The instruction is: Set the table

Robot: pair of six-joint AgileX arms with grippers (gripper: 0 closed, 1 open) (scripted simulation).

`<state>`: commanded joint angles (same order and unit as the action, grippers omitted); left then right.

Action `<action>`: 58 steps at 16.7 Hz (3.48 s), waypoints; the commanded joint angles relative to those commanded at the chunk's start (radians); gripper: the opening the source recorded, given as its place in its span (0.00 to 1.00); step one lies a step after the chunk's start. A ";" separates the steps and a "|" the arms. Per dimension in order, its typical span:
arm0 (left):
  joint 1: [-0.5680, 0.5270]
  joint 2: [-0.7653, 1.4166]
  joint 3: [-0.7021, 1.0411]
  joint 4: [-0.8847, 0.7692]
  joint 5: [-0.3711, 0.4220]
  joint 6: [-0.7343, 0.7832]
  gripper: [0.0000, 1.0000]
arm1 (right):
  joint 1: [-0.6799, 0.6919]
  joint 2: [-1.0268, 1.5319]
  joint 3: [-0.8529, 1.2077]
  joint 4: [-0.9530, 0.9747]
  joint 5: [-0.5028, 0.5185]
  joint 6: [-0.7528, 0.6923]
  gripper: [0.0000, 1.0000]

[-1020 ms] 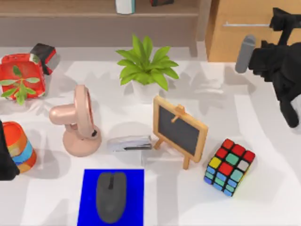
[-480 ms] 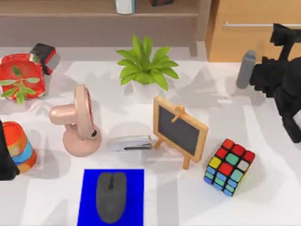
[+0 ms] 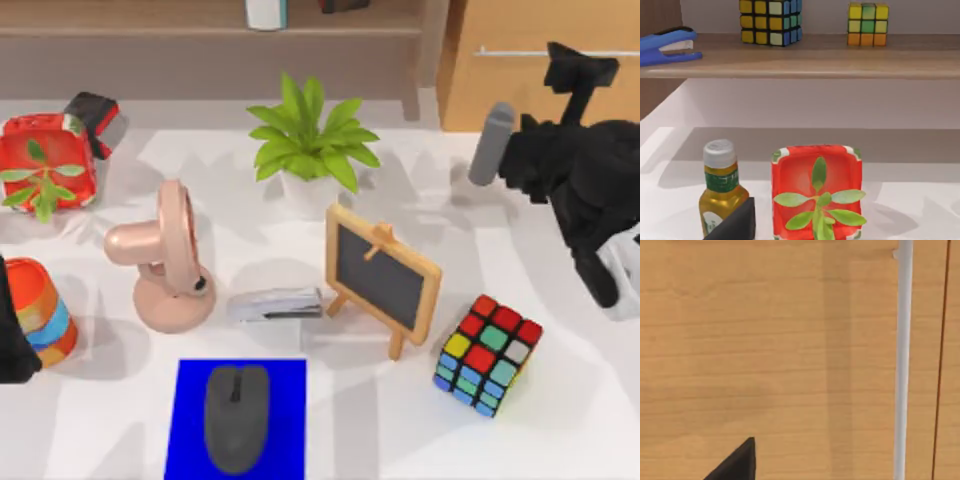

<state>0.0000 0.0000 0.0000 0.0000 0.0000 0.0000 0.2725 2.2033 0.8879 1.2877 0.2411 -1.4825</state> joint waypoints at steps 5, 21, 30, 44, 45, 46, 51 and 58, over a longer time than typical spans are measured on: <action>0.000 0.000 0.000 0.000 0.000 0.000 1.00 | 0.188 -0.055 0.096 0.002 0.098 0.202 1.00; 0.000 0.000 0.000 0.000 0.000 0.000 1.00 | 0.504 0.221 0.952 -0.635 0.519 1.289 1.00; 0.000 0.000 0.000 0.000 0.000 0.000 1.00 | 0.503 0.275 1.119 -0.810 0.570 1.472 1.00; 0.000 0.000 0.000 0.000 0.000 0.000 1.00 | 0.477 0.346 1.252 -0.871 0.545 1.471 0.92; 0.000 0.000 0.000 0.000 0.000 0.000 1.00 | 0.477 0.346 1.252 -0.871 0.545 1.471 0.85; 0.000 0.000 0.000 0.000 0.000 0.000 1.00 | 0.477 0.346 1.252 -0.871 0.545 1.471 0.77; 0.000 0.000 0.000 0.000 0.000 0.000 1.00 | 0.477 0.346 1.252 -0.871 0.545 1.471 0.40; 0.000 0.000 0.000 0.000 0.000 0.000 1.00 | 0.477 0.346 1.252 -0.871 0.545 1.471 0.00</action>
<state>0.0000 0.0000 0.0000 0.0000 0.0000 0.0000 0.7499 2.5496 2.1396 0.4169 0.7863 -0.0113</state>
